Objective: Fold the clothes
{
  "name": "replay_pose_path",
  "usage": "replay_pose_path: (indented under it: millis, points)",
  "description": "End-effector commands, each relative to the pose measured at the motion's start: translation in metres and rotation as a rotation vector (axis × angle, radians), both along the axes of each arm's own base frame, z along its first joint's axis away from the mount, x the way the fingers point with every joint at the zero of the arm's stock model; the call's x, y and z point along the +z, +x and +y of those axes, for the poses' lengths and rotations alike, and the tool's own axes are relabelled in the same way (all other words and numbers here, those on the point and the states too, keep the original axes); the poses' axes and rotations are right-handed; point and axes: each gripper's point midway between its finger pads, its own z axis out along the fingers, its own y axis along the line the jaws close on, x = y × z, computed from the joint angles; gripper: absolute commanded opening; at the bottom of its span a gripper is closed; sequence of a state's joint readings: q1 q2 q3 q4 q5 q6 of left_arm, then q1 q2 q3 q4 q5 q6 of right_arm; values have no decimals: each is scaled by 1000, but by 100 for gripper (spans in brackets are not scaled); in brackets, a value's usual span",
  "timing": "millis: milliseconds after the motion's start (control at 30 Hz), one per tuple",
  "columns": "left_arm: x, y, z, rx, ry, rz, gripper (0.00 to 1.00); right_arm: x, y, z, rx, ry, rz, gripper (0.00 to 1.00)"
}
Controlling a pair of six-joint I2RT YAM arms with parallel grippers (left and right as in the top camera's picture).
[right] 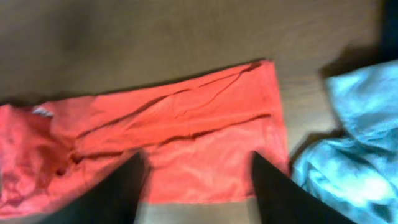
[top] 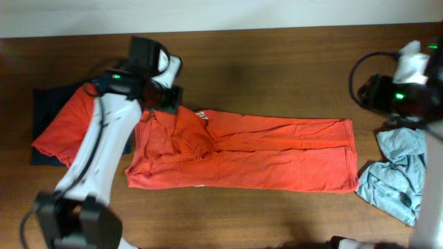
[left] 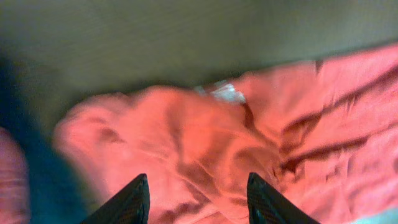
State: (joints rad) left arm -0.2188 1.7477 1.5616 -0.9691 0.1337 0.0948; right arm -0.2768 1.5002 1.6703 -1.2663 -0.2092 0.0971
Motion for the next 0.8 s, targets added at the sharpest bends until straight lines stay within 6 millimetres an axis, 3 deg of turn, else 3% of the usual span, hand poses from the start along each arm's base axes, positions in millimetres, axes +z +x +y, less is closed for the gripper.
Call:
replay_pose_path:
  millis: [0,167,333,433,767]
  points:
    - [-37,-7,-35,-132,-144,85,51,-65,21,7,-9,126,149,31]
    - [-70,-4,-46,-194,-147,129,51,-126,57,0,-22,169,219,29]
    - [-92,-6,-49,-203,-145,182,50,-178,68,-3,-34,201,307,35]
    - [-94,-7,-50,-208,-143,189,50,-195,69,-11,-59,193,337,50]
    - [-94,-7,-54,-226,-136,180,50,-218,57,-49,-186,95,413,50]
